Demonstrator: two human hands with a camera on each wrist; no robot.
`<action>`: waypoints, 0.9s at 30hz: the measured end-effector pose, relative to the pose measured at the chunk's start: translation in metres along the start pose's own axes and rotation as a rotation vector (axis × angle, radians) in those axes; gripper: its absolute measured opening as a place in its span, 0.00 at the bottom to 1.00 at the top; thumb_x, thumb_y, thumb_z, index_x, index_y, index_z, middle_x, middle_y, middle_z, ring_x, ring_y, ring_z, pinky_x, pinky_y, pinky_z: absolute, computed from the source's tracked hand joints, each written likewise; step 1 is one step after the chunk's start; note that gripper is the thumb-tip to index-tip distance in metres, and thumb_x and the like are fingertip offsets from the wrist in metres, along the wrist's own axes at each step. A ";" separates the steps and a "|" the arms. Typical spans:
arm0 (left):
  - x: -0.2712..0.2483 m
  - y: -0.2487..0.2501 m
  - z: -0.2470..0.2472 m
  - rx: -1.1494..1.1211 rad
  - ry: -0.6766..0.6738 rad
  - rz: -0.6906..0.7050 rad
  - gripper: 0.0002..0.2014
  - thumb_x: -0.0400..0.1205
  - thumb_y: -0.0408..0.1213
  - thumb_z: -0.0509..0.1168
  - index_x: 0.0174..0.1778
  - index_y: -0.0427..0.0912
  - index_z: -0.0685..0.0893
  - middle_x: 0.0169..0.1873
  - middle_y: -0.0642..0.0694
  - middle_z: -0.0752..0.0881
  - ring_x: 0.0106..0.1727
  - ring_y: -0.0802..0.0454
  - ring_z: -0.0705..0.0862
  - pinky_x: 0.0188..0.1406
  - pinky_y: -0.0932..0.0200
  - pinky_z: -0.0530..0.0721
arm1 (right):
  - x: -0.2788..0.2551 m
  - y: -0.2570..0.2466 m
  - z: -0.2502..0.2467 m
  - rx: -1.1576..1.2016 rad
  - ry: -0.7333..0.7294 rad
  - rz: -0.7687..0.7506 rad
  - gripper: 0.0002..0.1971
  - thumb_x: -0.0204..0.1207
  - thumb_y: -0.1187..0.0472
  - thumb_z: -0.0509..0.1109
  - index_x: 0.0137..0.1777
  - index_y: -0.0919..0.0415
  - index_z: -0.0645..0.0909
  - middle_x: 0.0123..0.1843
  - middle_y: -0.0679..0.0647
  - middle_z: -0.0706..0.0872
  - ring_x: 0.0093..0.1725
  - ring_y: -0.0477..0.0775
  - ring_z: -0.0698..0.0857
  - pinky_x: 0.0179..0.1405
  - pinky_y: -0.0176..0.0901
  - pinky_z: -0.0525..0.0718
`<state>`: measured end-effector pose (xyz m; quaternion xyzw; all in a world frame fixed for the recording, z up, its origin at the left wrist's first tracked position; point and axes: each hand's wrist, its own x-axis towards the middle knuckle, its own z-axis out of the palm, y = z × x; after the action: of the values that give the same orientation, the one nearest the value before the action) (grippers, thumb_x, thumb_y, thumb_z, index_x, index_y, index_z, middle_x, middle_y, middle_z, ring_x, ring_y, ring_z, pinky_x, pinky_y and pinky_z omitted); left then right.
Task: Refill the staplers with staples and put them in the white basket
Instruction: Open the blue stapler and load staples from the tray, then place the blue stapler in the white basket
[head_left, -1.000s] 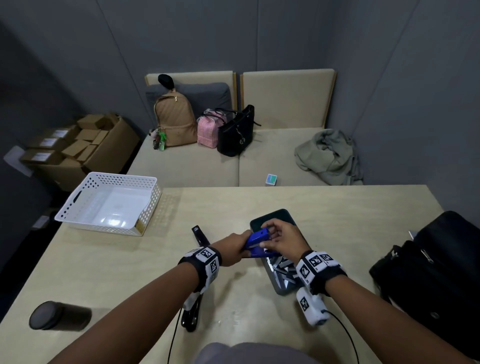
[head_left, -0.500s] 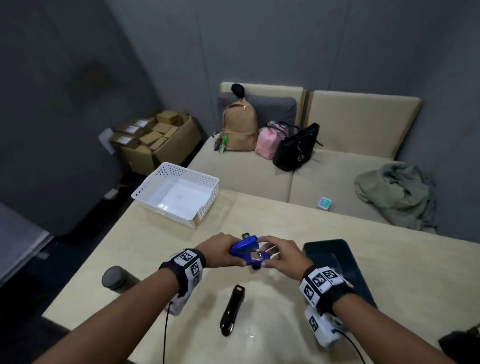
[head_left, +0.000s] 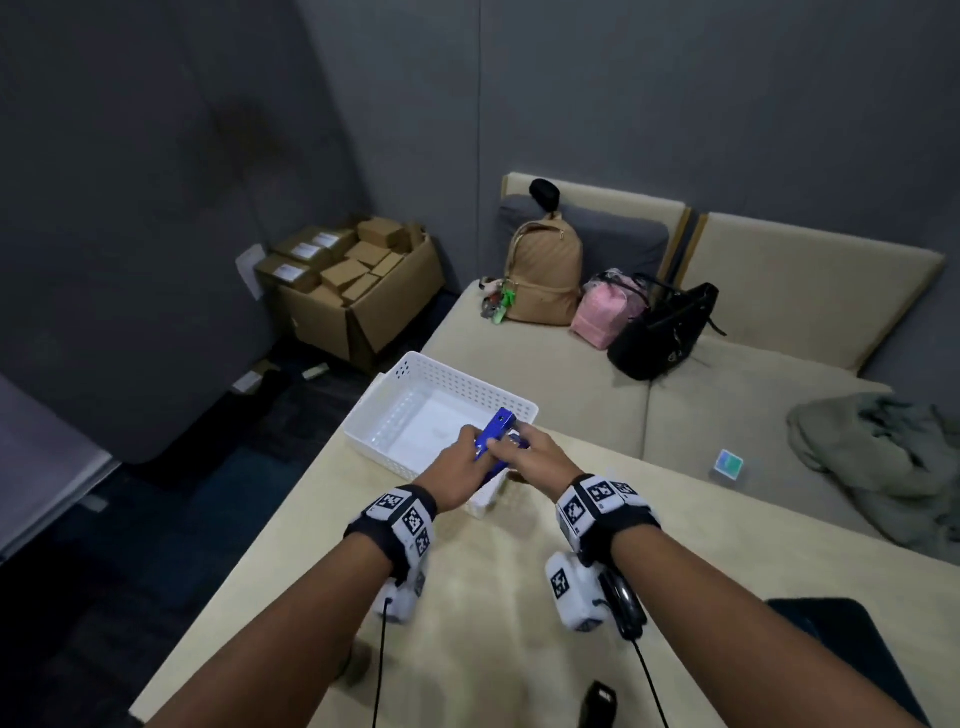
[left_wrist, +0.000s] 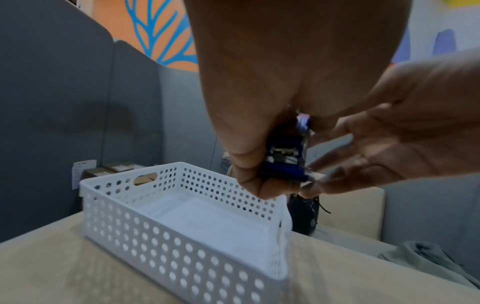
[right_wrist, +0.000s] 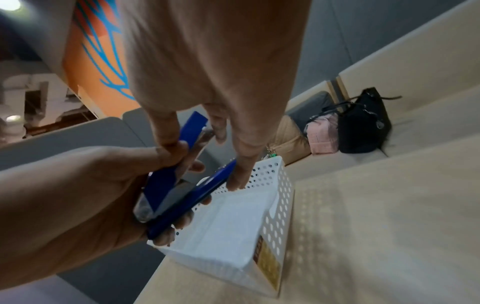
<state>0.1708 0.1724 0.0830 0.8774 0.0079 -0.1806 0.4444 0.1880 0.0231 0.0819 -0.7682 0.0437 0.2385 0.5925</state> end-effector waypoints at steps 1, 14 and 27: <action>0.013 -0.002 -0.003 -0.029 -0.019 -0.013 0.19 0.85 0.53 0.55 0.62 0.41 0.69 0.47 0.42 0.83 0.40 0.50 0.81 0.35 0.58 0.74 | 0.013 -0.006 0.003 -0.059 0.009 0.001 0.27 0.69 0.46 0.72 0.70 0.45 0.76 0.61 0.53 0.86 0.61 0.55 0.85 0.57 0.46 0.84; 0.138 -0.036 0.013 0.072 -0.154 -0.170 0.09 0.80 0.40 0.67 0.35 0.42 0.79 0.34 0.41 0.84 0.40 0.41 0.83 0.32 0.59 0.77 | 0.155 0.034 -0.008 -0.299 0.114 0.221 0.36 0.75 0.62 0.54 0.83 0.49 0.49 0.67 0.63 0.79 0.61 0.68 0.82 0.63 0.63 0.82; 0.160 -0.048 0.053 0.347 -0.155 -0.185 0.16 0.80 0.42 0.67 0.50 0.30 0.85 0.50 0.33 0.88 0.53 0.36 0.86 0.44 0.53 0.79 | 0.127 0.020 -0.029 -0.371 0.190 0.139 0.19 0.76 0.72 0.56 0.63 0.66 0.81 0.62 0.68 0.85 0.63 0.68 0.81 0.65 0.52 0.79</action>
<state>0.2960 0.1367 -0.0346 0.9198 0.0230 -0.2864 0.2674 0.3024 0.0180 0.0161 -0.8783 0.1078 0.2092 0.4162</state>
